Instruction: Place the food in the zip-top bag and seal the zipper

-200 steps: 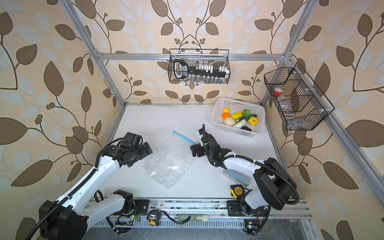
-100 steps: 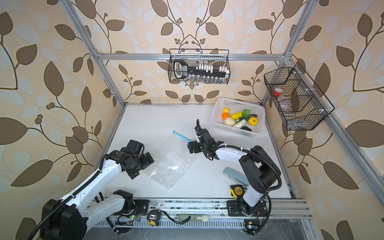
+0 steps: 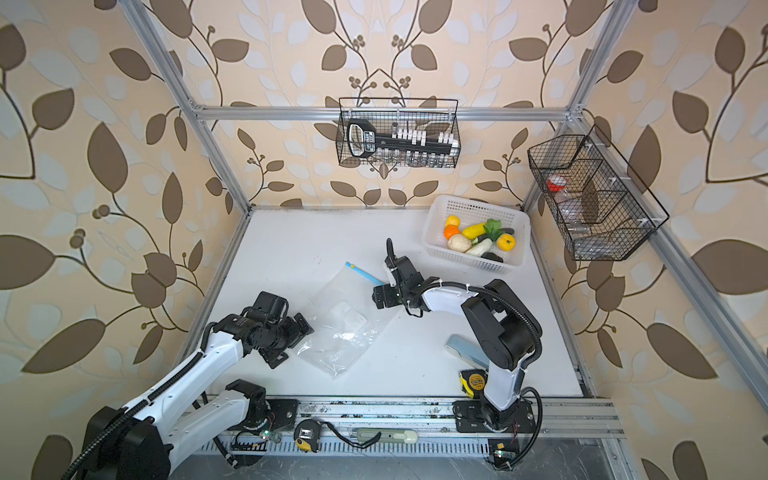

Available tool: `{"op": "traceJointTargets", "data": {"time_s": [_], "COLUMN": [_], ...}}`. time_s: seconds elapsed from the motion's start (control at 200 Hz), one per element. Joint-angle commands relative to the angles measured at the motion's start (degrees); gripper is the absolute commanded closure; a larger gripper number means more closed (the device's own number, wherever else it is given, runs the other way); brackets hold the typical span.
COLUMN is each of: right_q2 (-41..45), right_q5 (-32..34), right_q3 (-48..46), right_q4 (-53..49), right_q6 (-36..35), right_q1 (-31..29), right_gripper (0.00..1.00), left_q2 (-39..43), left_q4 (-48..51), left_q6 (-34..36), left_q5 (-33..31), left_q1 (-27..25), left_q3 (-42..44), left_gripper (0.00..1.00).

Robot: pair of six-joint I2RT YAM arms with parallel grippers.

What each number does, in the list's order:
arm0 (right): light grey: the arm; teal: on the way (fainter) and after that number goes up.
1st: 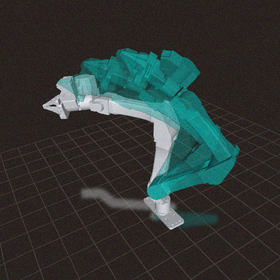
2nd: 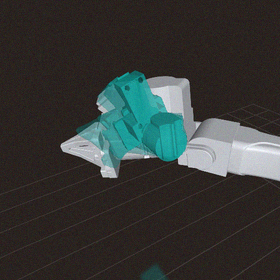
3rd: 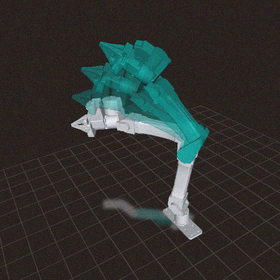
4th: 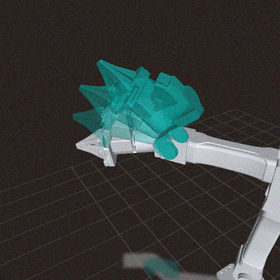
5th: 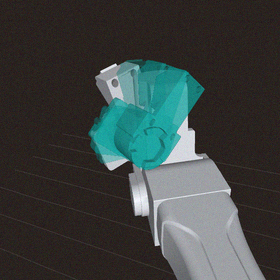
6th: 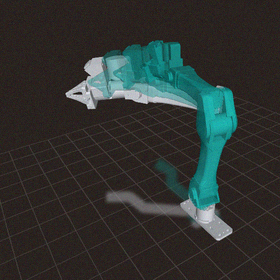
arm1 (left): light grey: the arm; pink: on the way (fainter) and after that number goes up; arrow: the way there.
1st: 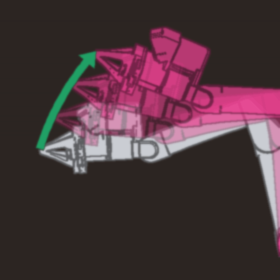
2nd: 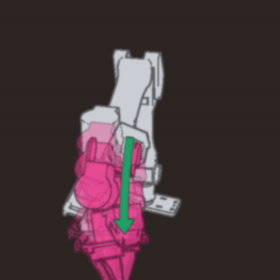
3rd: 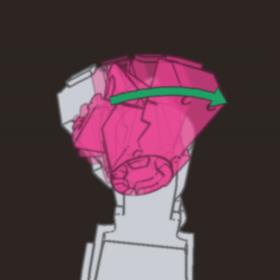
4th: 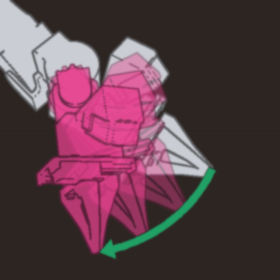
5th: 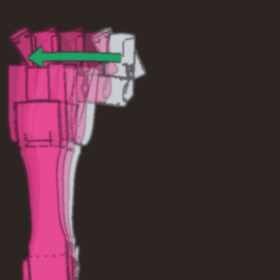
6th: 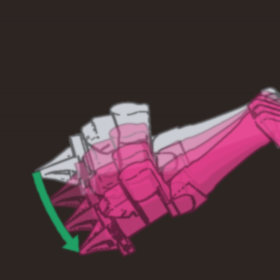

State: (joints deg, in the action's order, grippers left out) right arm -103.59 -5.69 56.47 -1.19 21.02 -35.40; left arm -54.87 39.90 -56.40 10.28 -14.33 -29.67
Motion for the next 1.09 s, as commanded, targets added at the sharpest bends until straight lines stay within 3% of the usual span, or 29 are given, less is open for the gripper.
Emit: {"op": "traceJointTargets", "data": {"time_s": [0.0, 1.09], "right_q2": [0.5, 14.0], "right_q5": [-1.1, -0.9], "right_q3": [-0.5, -15.3], "right_q4": [-1.4, 1.2], "right_q6": [0.4, 7.3], "right_q1": [-0.8, -6.3], "right_gripper": [0.07, 0.09], "left_q2": [-1.2, -22.7], "left_q4": [-2.5, -2.6], "left_q6": [-1.3, 9.3], "left_q5": [0.9, -4.0], "left_q1": [-0.4, -0.4], "left_q3": [-1.2, -17.6], "left_gripper": [0.01, 0.01]}}
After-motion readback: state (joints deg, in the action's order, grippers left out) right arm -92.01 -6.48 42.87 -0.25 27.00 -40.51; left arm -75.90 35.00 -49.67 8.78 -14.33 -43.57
